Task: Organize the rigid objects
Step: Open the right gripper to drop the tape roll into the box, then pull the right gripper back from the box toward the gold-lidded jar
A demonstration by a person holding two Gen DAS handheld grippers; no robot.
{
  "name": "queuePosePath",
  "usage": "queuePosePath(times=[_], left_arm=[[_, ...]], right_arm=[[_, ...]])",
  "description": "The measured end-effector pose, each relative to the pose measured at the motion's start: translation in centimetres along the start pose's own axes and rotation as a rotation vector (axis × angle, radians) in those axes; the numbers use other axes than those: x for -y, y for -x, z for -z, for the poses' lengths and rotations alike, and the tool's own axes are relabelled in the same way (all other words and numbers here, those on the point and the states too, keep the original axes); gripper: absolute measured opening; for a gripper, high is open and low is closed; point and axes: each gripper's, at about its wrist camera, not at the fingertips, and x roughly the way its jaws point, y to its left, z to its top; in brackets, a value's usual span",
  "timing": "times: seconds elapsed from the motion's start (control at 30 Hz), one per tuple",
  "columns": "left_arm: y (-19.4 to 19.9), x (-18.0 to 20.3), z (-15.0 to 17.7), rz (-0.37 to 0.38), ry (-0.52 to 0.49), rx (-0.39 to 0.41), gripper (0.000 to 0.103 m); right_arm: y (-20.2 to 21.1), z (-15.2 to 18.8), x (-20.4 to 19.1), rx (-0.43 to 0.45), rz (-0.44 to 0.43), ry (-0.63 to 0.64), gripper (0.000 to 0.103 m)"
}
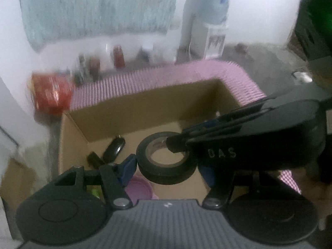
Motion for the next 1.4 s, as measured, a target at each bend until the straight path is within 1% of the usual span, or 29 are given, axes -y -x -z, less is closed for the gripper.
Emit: queuePosePath(times=[0.07,0.17,0.33,0.43,0.67,0.77,0.8,1.0,1.1,1.23,1.33,1.4], left_arm=[[-2.2,-1.3,-0.8,0.012,0.028,-0.054,0.066],[-5.4,-2.8,-1.4,0.011,0.052,-0.118,0.066],[-8.8,-4.0,-1.7,-0.001,0.072,-0.180,0.066],[-9.9,-4.4,-1.9,-0.010,0.076,-0.201,0.066],[-11.7,-4.3,-2.0,-0.040,0.084,-0.235,0.066],[-11.5,-5.0,-2.3,-0.030,0.123,-0.217,0.070],[-11.4,-5.1,-2.3,-0.031,0.128,-0.211,0.073],[-9.7,-5.4,-2.2,-0.030,0.154,-0.184,0.073],[-7.6,-5.1,-2.1,-0.021,0.156,-0.150,0.074],[-3.3,-4.3,-1.7,-0.019,0.120,-0.068,0.076],[0.4,-3.7,-1.0,-0.004,0.112,0.001,0.079],[3.1,-3.3,-0.2,0.014,0.107,0.051,0.081]], right_arm=[[-2.8,-1.2,1.0,-0.061,0.002,-0.026,0.018],[-6.2,-1.9,1.7,-0.123,0.013,-0.046,0.017],[-10.7,-2.5,2.9,-0.194,0.029,-0.074,0.017],[-12.6,-3.1,3.5,-0.212,0.035,-0.084,0.018],[-15.0,-3.2,4.5,-0.220,0.017,-0.132,0.020],[-15.4,-3.2,5.1,-0.208,0.004,-0.168,0.022],[-15.4,-3.2,5.4,-0.202,-0.005,-0.179,0.023],[-13.0,-3.0,5.7,-0.115,-0.058,-0.245,0.025],[-10.3,-2.9,5.5,-0.062,-0.090,-0.262,0.026],[-5.5,-1.8,4.6,0.030,-0.151,-0.263,0.030],[-1.4,0.1,3.6,0.104,-0.196,-0.242,0.035],[1.7,1.7,2.9,0.155,-0.201,-0.225,0.043]])
